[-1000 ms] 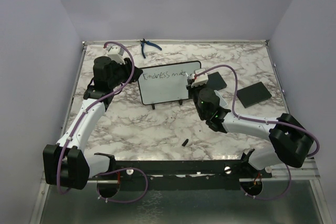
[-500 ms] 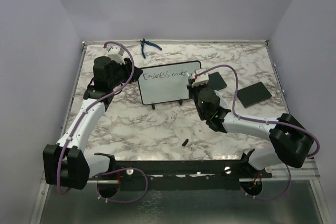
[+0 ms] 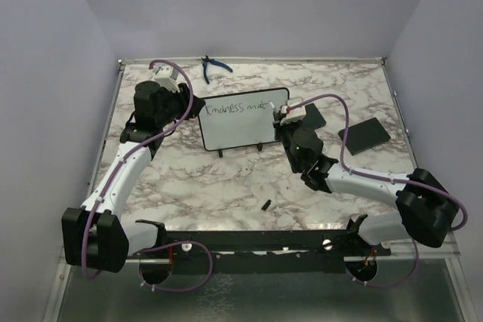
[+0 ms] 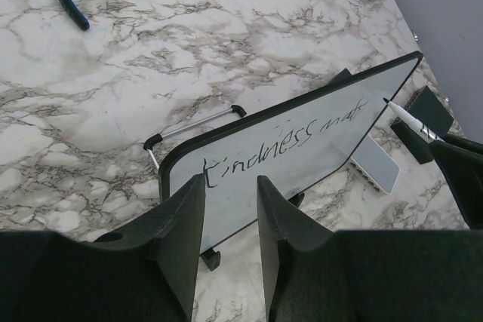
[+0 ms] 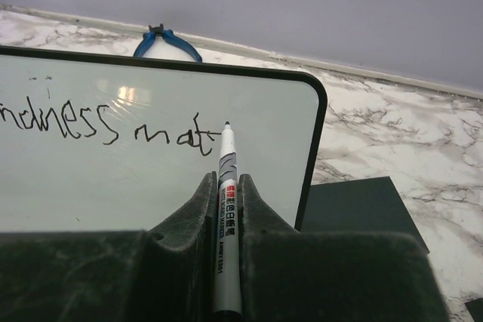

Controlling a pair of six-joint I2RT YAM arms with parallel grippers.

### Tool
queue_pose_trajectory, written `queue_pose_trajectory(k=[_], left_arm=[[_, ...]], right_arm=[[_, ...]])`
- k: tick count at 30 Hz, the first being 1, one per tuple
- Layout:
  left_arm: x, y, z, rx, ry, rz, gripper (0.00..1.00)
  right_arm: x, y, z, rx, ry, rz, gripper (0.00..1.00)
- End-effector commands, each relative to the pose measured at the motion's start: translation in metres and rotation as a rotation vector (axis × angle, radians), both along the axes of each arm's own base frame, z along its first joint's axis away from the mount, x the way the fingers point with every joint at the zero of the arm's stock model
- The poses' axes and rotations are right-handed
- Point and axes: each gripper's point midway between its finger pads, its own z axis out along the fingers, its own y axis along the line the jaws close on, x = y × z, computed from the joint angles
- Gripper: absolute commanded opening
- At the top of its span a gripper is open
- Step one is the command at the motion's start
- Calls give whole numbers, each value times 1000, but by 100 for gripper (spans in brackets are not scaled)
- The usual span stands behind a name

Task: Write a sentence on the whiteboard

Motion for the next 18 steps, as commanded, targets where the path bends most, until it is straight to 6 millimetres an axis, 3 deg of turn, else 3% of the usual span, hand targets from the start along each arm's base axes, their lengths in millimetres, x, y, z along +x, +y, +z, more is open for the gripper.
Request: queue_pose_trajectory(k=[1,18], left_arm=[[-5,-2,6,0,-23,-18,35],[-5,-3,6,1,-25,-19,35]], right_arm=[[2,6,3,6,-13,27,0],[8,13,7,2,-27,30,0]])
